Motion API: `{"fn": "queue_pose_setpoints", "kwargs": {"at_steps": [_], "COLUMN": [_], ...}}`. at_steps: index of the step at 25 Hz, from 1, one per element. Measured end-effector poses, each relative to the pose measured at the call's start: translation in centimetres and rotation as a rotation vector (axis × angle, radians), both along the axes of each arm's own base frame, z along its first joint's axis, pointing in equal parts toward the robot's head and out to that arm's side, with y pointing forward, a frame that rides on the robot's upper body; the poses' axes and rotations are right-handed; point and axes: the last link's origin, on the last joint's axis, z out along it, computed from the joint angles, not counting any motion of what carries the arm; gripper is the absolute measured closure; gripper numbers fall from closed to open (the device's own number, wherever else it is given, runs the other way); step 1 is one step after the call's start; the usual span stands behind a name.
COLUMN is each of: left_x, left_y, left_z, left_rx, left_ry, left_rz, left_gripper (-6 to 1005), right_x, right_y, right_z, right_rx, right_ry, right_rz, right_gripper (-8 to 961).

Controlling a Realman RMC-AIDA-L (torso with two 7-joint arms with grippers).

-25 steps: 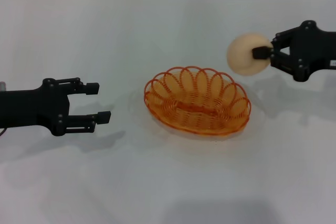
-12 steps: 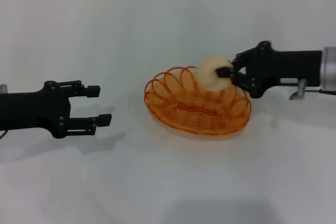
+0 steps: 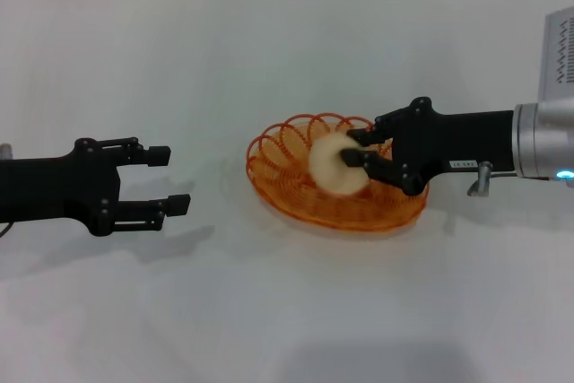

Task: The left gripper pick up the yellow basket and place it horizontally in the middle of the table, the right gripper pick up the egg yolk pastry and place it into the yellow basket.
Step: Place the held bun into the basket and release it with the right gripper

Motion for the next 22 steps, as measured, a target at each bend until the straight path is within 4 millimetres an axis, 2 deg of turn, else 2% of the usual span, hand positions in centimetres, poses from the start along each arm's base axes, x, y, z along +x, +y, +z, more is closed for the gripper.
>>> {"fn": "queue_pose_setpoints", "kwargs": {"at_steps": [5, 10, 15, 18, 22], "left_x": [0.0, 0.0, -0.1, -0.1, 0.0], "left_y": [0.0, -0.1, -0.2, -0.2, -0.1], "left_z": [0.0, 0.0, 0.0, 0.0, 0.0], "left_rx": [0.000, -0.002, -0.004, -0.005, -0.006], "left_ry": [0.000, -0.002, -0.001, -0.001, -0.001], "left_rz": [0.001, -0.001, 0.003, 0.002, -0.001], "left_gripper": [242, 242, 242, 242, 242], "right_x": [0.1, 0.3, 0.3, 0.8, 2.2], "right_y": [-0.1, -0.4, -0.7, -1.6, -2.4], "right_z": [0.0, 0.1, 0.6, 2.0, 4.0], "right_rx": [-0.005, -0.010, -0.034, -0.070, -0.097], "right_ry": [-0.002, 0.003, 0.018, 0.054, 0.063], "right_rz": [0.001, -0.004, 0.004, 0.019, 0.026], "right_gripper": [755, 525, 399, 323, 145]}}
